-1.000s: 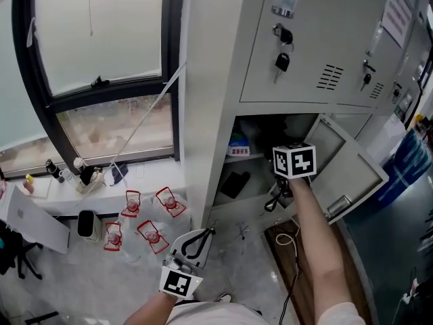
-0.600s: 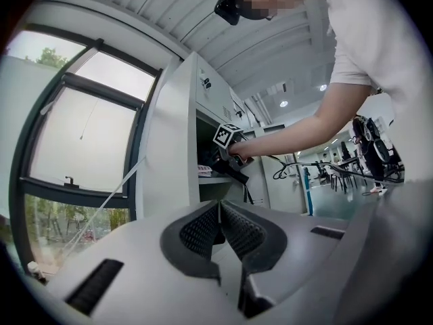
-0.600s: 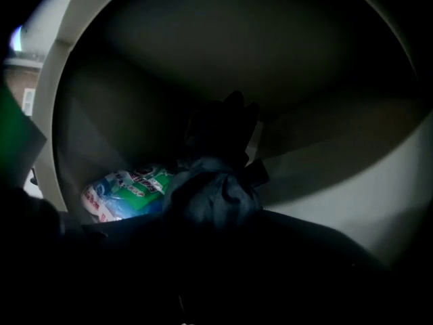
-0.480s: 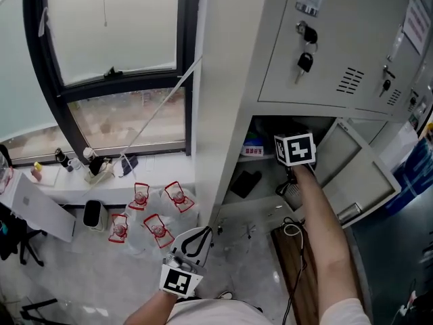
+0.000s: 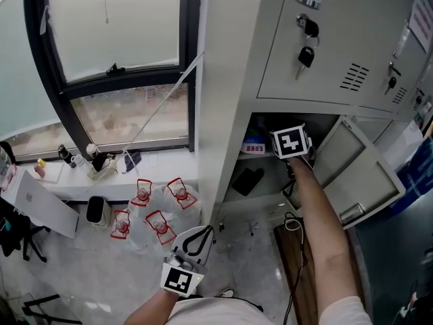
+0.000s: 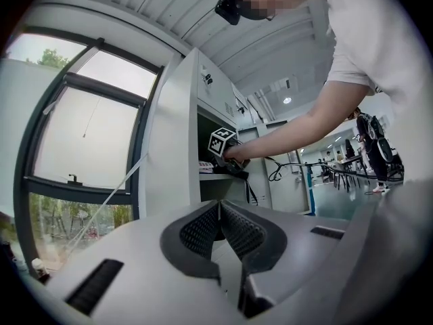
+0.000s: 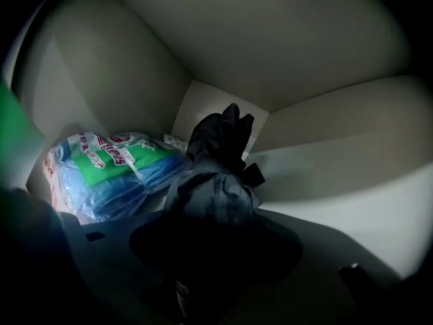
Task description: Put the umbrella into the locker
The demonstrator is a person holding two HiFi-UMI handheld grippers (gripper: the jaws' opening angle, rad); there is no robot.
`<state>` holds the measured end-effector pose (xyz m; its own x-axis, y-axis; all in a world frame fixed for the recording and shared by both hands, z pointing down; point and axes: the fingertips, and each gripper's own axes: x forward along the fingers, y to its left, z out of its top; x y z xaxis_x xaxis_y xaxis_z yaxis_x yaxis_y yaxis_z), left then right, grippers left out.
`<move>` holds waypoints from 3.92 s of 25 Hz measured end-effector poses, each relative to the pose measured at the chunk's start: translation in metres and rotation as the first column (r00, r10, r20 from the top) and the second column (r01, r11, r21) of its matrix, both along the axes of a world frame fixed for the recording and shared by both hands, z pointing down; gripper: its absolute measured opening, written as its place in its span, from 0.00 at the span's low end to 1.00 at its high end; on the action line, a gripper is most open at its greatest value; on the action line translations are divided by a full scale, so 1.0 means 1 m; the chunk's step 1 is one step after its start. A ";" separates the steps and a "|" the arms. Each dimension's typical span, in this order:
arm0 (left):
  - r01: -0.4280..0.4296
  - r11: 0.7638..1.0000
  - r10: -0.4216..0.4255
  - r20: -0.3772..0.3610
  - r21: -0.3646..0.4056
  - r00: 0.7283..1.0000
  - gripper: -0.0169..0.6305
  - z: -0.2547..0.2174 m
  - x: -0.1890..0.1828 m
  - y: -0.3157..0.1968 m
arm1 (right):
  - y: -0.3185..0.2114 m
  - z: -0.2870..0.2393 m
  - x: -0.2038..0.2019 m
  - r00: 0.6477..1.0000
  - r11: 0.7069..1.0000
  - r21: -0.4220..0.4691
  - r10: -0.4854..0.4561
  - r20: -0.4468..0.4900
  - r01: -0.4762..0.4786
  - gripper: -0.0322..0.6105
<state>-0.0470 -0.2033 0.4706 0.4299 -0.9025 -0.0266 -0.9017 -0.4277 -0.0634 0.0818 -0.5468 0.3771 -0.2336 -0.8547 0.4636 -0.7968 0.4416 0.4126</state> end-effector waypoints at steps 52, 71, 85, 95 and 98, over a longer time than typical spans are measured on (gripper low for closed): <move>-0.090 0.996 0.089 0.055 0.015 0.994 0.07 -0.006 0.035 0.033 | 0.188 -0.059 0.005 0.965 0.882 0.402 -0.186 -0.184 0.247 0.08; -0.123 0.990 0.118 0.079 0.063 0.990 0.07 -0.026 0.038 0.030 | 0.274 -0.062 0.059 0.977 0.867 0.475 -0.202 0.063 0.148 0.08; -0.100 0.991 0.099 0.011 0.084 0.995 0.07 -0.050 0.026 0.031 | 0.337 -0.044 0.114 0.973 0.880 0.472 -0.151 0.176 0.051 0.08; -0.057 0.993 0.053 0.038 0.101 0.998 0.07 -0.060 0.013 0.035 | 0.390 -0.033 0.180 0.972 0.897 0.438 -0.048 0.231 -0.060 0.08; -0.038 0.995 0.034 0.039 0.096 0.999 0.07 -0.062 0.007 0.036 | 0.407 -0.023 0.195 0.955 0.904 0.406 0.004 0.296 -0.130 0.08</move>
